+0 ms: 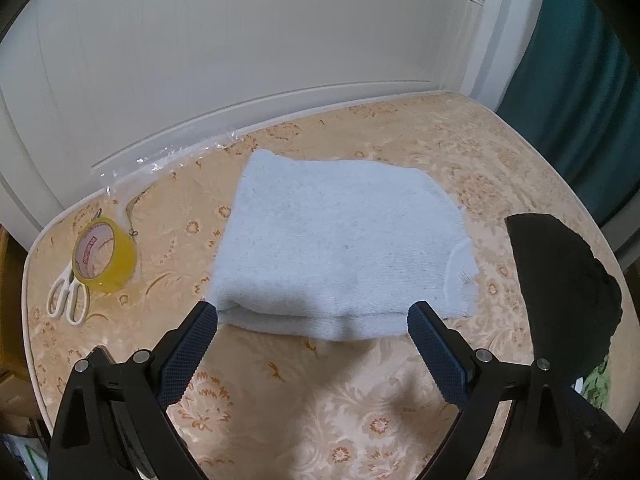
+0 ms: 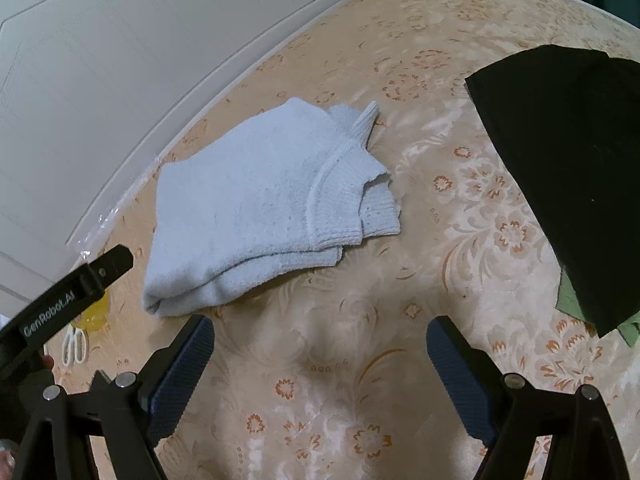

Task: Fold clothes

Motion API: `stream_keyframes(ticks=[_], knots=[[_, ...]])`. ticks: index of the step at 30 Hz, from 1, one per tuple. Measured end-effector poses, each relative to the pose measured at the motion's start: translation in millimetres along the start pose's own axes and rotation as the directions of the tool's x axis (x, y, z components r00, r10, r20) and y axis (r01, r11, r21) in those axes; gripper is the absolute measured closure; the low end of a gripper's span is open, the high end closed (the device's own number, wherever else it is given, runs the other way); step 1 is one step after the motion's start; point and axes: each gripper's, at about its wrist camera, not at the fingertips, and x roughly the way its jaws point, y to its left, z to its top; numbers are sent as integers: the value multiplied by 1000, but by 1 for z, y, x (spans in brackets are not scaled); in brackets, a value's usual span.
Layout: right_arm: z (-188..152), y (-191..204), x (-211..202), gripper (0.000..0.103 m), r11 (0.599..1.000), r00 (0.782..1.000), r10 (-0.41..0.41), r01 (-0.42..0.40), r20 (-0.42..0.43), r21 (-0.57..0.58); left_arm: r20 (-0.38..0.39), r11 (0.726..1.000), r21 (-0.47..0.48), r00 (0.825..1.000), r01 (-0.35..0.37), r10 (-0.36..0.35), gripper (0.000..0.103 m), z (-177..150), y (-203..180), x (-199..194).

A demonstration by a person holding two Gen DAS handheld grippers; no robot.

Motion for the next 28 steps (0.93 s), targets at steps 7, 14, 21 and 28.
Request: stream_keyframes(ticks=[7,14,21,28], knots=[[0,13,-4,13,999,1000,-16,16,7,-41,-14,1000,4,1000,-5,6,5,-2,0,-1],[-1,12,-9,13,1000,1000,-11,11,8,-29,-22,1000,3,1000,-3,3,3,-2,-2,-2],[-4,8,-9,13,1000,1000,-5,5,-5,-8,-12,999,23,999,-46,46,0,-2,-4,-3],[-4,6,-11,13,1000,1000,6,-6,-9,6,3,998,30,999,-50,50,0,0,-4,-4]])
